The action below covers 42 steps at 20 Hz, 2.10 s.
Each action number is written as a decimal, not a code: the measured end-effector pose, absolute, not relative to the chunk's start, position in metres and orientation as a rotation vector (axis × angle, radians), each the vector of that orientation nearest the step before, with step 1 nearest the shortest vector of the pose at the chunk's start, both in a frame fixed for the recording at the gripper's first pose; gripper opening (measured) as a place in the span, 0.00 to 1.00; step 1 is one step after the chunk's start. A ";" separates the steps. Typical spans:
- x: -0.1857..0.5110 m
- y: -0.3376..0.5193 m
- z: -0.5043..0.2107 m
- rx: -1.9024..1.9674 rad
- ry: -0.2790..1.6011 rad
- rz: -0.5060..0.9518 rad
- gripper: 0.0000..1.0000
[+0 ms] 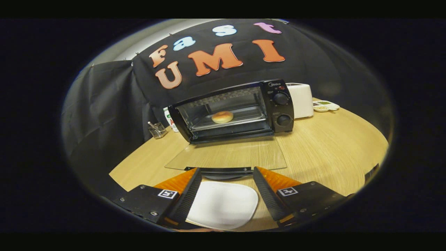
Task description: Open the toaster oven, put the food inside, and close the toaster oven door.
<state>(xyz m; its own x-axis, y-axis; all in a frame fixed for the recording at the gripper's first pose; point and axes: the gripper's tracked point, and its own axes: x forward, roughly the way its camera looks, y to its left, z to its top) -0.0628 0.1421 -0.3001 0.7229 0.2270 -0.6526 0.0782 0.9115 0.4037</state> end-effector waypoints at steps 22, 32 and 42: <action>-0.070 0.174 -0.326 0.177 0.945 0.054 0.89; -0.054 0.165 -0.305 0.141 0.865 0.005 0.89; 0.008 0.150 -0.241 0.032 0.645 -0.040 0.87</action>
